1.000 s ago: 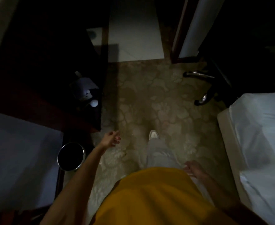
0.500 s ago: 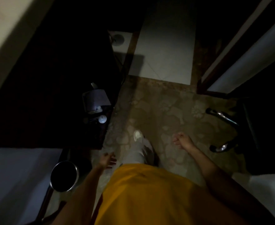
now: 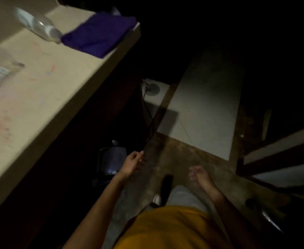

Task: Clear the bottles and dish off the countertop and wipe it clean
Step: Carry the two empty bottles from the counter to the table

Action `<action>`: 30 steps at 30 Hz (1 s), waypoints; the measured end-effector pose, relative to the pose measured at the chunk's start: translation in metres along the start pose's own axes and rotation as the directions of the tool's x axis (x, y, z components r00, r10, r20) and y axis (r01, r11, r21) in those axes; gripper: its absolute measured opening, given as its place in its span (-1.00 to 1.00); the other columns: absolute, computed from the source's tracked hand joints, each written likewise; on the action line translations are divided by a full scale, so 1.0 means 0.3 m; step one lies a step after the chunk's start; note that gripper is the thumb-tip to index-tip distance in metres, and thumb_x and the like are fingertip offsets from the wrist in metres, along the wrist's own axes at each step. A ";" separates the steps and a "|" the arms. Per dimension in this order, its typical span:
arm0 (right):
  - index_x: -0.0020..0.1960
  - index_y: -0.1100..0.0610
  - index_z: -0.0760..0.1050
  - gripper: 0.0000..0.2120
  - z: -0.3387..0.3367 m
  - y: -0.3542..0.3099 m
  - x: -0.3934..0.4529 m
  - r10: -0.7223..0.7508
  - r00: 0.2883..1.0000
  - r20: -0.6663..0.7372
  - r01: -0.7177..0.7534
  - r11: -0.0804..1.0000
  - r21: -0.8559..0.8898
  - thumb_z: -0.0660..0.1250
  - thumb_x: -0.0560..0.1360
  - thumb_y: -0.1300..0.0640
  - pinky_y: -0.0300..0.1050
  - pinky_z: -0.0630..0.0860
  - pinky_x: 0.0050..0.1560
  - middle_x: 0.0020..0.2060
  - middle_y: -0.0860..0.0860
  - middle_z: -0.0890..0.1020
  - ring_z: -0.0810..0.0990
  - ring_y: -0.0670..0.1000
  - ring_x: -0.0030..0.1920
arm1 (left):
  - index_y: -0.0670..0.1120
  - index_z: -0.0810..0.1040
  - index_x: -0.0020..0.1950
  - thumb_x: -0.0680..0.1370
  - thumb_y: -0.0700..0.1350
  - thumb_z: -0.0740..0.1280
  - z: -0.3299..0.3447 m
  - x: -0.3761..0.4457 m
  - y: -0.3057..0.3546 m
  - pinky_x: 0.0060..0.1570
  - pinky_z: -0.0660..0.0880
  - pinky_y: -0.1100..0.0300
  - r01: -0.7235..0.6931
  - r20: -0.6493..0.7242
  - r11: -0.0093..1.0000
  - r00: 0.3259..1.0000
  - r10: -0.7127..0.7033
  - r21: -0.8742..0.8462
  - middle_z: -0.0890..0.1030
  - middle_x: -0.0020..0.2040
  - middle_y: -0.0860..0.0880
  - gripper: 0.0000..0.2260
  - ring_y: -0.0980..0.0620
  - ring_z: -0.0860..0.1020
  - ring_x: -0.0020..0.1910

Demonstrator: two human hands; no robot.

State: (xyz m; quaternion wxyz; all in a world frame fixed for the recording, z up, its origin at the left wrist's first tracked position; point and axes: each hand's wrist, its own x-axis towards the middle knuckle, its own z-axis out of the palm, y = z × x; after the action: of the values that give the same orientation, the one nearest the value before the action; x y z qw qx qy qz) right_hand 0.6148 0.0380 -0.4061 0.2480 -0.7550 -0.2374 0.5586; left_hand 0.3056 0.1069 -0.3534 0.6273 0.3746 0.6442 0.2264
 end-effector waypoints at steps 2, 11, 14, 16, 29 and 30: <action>0.13 0.18 0.54 -0.85 0.083 -0.279 0.081 -0.141 0.989 0.045 0.142 0.990 -0.005 0.21 0.69 0.16 -0.25 0.38 -0.42 -0.18 0.11 0.63 0.57 -0.07 -0.36 | -0.13 0.56 0.01 0.54 0.28 0.41 -0.034 0.016 0.184 -0.25 0.41 0.15 -0.137 -0.032 0.990 0.990 0.136 -0.043 0.56 -0.17 -0.13 -0.55 -0.05 0.52 -0.25; 0.06 -0.09 0.51 -0.85 0.378 -1.457 -0.112 -0.858 0.412 0.306 0.842 0.487 0.233 0.22 0.70 0.12 -0.36 0.46 -0.33 -0.16 -0.03 0.64 0.60 -0.19 -0.27 | -0.21 0.58 0.21 0.70 -0.02 0.22 -0.248 -0.312 0.922 -0.28 0.52 0.08 -0.648 -0.440 0.759 0.662 0.606 0.071 0.69 0.05 -0.19 -0.71 -0.08 0.65 -0.14; 0.12 -0.06 0.53 -0.90 0.501 -1.686 -0.204 -0.900 0.139 0.413 0.915 0.276 0.294 0.25 0.67 0.05 -0.32 0.51 -0.19 -0.08 0.00 0.67 0.64 -0.12 -0.16 | -0.23 0.58 0.19 0.72 -0.03 0.20 -0.399 -0.415 1.024 -0.25 0.57 0.18 -0.664 -0.713 0.746 0.496 0.495 0.057 0.70 0.05 -0.18 -0.70 -0.06 0.68 -0.10; 0.19 0.03 0.53 -0.85 0.606 -1.818 -0.232 -0.871 -0.014 0.491 0.961 0.124 0.248 0.26 0.68 0.03 -0.20 0.57 -0.08 -0.01 -0.02 0.67 0.67 -0.09 -0.07 | -0.20 0.58 0.22 0.72 0.04 0.21 -0.499 -0.459 1.055 -0.21 0.58 0.18 -0.639 -0.856 0.769 0.406 0.320 -0.016 0.72 0.08 -0.15 -0.67 -0.05 0.69 -0.03; 0.37 -0.14 0.49 -0.52 1.166 -2.293 -0.263 -0.375 -0.306 0.875 0.874 -0.475 0.102 0.27 0.58 0.31 0.06 0.37 0.34 0.34 -0.09 0.38 0.31 -0.04 0.31 | -0.08 0.27 0.49 0.08 0.37 0.51 -0.929 -0.437 0.952 -0.01 0.65 -0.08 -0.669 -0.771 0.501 0.172 -0.614 -0.549 0.41 0.39 -0.14 0.09 -0.19 0.54 0.24; 0.39 -0.14 0.48 -0.44 1.176 -2.323 -0.273 -0.302 -0.276 0.913 0.852 -0.516 0.088 0.31 0.53 0.36 0.11 0.40 0.37 0.39 -0.07 0.37 0.30 -0.01 0.36 | -0.07 0.21 0.48 0.03 0.38 0.50 -0.968 -0.431 0.952 0.13 0.61 -0.15 -0.665 -0.764 0.528 0.100 -0.638 -0.528 0.39 0.40 -0.16 0.14 -0.23 0.51 0.27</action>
State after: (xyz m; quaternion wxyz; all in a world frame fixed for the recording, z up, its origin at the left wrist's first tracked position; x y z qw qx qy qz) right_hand 0.1975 0.5572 0.0100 0.0929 -0.0643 -0.9819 0.1522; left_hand 0.0697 0.2358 -0.0212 0.0989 -0.2385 0.6675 0.6984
